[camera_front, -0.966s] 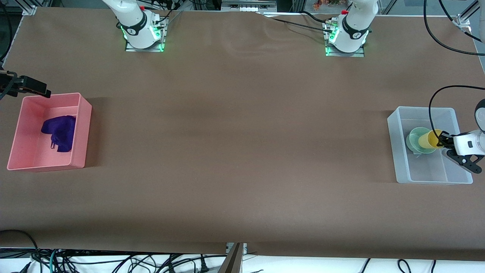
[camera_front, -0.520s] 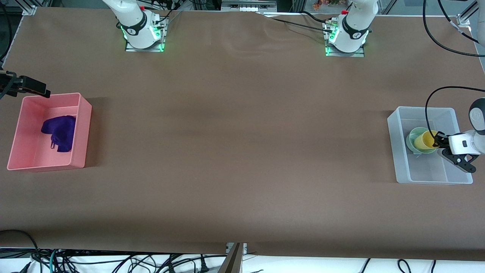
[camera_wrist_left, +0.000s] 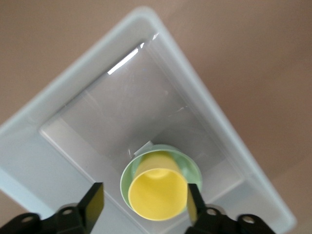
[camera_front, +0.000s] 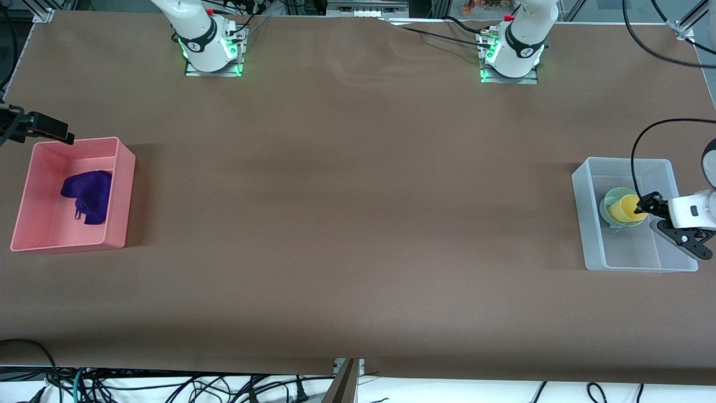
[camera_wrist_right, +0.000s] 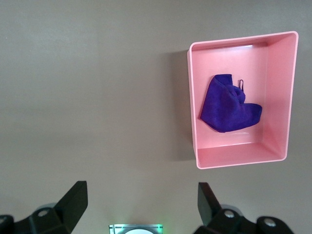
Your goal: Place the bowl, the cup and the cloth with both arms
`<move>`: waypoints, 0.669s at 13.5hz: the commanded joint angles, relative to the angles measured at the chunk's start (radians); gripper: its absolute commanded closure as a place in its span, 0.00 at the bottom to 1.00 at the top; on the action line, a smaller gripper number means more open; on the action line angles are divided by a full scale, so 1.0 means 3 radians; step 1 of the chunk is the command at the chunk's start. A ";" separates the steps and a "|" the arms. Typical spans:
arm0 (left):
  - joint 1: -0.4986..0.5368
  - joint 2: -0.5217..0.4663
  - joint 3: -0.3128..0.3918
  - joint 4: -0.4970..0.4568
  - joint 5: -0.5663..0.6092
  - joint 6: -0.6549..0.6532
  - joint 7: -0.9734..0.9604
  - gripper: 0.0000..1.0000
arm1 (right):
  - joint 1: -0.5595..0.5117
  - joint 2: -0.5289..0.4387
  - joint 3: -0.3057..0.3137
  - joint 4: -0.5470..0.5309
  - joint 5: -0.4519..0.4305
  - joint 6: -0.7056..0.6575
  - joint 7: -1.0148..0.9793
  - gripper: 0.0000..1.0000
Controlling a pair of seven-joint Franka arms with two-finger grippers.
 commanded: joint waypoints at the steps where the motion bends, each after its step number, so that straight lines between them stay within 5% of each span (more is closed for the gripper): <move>1: 0.0007 -0.0339 -0.0296 0.0178 -0.0035 -0.0599 -0.0366 0.00 | -0.0022 -0.0028 0.0024 -0.0011 -0.0028 0.0002 0.0018 0.00; 4: 0.0022 -0.0488 -0.0669 0.0414 -0.0086 -0.1295 -0.1291 0.00 | -0.0027 -0.0028 0.0024 -0.0011 -0.0028 0.0002 0.0018 0.00; 9: 0.0022 -0.1004 -0.0859 0.0425 -0.0603 -0.1685 -0.2279 0.00 | -0.0022 -0.0028 0.0024 -0.0011 -0.0023 0.0007 0.0018 0.00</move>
